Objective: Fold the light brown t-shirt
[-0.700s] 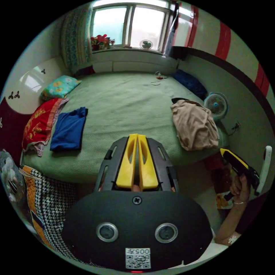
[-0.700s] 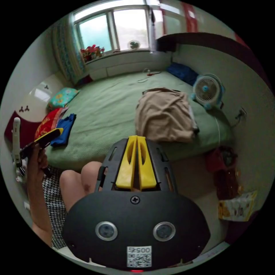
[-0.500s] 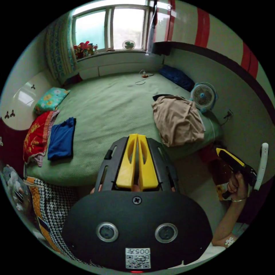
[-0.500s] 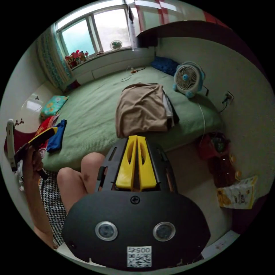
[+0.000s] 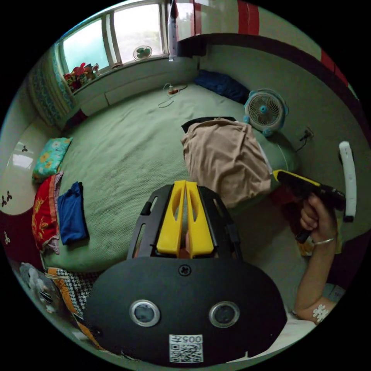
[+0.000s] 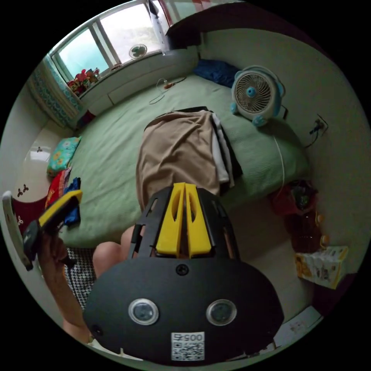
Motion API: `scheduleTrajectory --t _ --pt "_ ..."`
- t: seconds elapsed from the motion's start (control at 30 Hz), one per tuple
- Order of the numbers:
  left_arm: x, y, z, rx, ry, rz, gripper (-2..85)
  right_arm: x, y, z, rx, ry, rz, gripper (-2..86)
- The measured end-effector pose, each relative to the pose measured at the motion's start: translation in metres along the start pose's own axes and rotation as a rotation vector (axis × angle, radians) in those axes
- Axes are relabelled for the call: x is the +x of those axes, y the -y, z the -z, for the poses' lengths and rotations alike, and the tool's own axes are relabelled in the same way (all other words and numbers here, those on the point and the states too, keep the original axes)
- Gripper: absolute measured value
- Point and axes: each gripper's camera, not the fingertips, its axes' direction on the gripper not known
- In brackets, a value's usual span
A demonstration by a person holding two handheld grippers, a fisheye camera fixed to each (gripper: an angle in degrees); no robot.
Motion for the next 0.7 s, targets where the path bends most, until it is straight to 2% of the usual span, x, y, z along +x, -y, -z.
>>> scheduleTrajectory --t 0.17,0.3,0.6,0.7 --pt "0.014 0.023 -0.049 -0.116 0.014 0.009 -0.6 -0.018 0.028 -0.028 -0.084 -0.125 0.054 -1.0" --pt "0.032 0.043 -0.075 -0.128 0.02 -0.032 -0.6 -0.032 0.033 -0.04 -0.145 -0.208 0.11 -0.9" --pt "0.062 0.076 -0.132 -0.174 -0.055 -0.084 -0.6 -0.036 0.036 -0.034 -0.142 -0.21 0.037 -1.1" --pt "0.064 0.077 -0.144 -0.189 -0.027 -0.095 -0.6 -0.04 0.028 -0.033 -0.149 -0.209 0.005 -1.1"
